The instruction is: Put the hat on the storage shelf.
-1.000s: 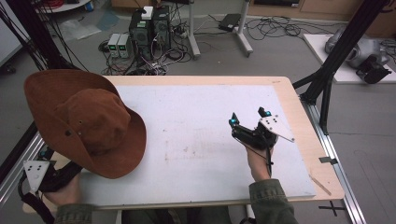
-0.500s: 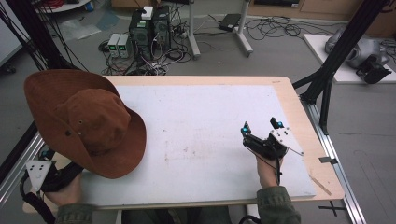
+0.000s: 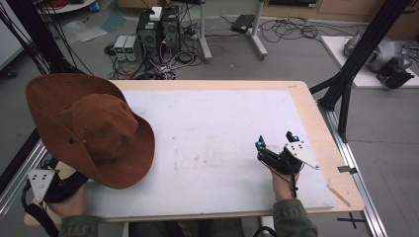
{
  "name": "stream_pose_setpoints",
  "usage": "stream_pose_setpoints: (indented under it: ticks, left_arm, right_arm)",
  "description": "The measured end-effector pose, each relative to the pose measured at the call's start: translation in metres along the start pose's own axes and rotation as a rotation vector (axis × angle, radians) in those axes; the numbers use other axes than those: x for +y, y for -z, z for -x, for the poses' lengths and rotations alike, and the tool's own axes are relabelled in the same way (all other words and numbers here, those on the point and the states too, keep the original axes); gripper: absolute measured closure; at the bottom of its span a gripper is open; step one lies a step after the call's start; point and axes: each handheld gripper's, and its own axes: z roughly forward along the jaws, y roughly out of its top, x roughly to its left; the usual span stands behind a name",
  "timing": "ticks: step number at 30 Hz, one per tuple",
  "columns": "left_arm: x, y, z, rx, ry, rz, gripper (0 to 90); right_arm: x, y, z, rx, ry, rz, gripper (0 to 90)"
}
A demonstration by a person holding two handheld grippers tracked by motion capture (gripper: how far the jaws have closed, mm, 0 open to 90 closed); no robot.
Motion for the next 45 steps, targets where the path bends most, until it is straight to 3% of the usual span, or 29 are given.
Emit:
stream_pose_setpoints:
  ticks: [45]
  left_arm:
    - [0.0003, -0.0011, 0.0010, -0.009, -0.004, 0.000, 14.9]
  right_arm:
    - [-0.0028, 0.0019, 0.0042, 0.000, -0.031, 0.000, 3.1]
